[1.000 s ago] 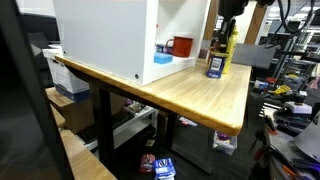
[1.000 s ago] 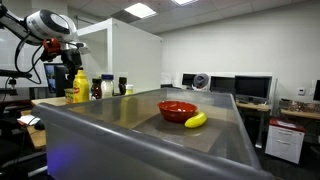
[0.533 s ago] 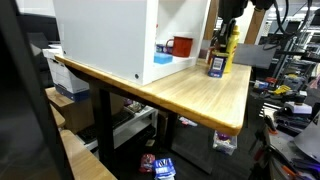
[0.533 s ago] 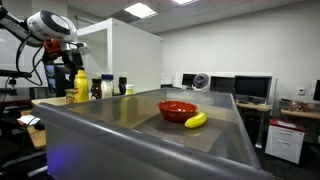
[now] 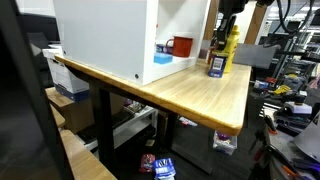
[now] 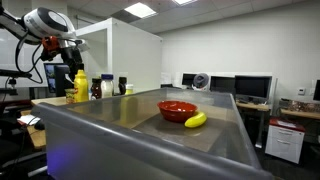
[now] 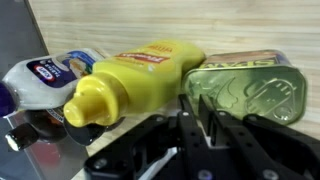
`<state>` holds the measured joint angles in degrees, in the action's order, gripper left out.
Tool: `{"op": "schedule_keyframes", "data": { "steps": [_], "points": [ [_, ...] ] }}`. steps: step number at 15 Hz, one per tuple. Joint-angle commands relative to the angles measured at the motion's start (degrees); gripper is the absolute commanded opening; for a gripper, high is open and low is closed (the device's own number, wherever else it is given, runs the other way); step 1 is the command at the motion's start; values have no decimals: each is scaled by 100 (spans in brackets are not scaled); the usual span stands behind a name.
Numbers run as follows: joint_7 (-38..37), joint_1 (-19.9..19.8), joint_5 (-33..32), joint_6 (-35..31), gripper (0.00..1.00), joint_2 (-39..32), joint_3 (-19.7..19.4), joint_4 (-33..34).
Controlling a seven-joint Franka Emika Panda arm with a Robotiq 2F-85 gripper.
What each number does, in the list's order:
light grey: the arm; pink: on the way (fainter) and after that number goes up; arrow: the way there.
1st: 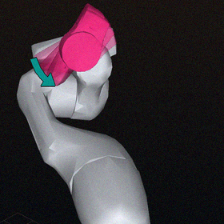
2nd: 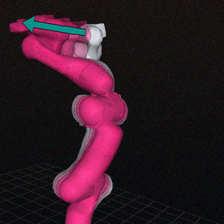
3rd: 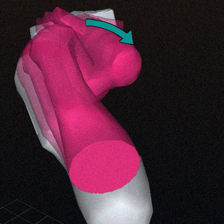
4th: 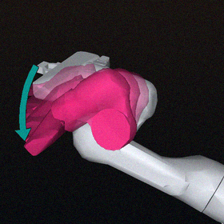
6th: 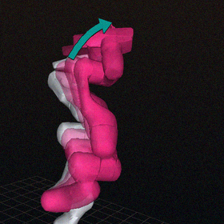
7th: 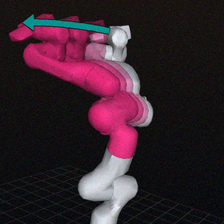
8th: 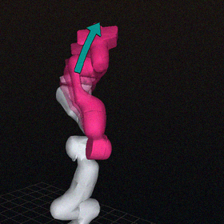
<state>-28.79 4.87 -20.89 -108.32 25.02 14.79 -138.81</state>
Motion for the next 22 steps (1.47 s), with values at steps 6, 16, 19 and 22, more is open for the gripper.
{"op": "schedule_keyframes", "data": {
  "steps": [6,16,19,22],
  "points": [
    [532,377,695,-1028,72,849,-205,-253],
    [1895,816,1674,-2292,100,612,-358,-416],
    [2559,1148,2209,-3079,100,335,-532,-563],
    [3006,1337,2540,-3493,100,121,-623,-593]
  ]
}}
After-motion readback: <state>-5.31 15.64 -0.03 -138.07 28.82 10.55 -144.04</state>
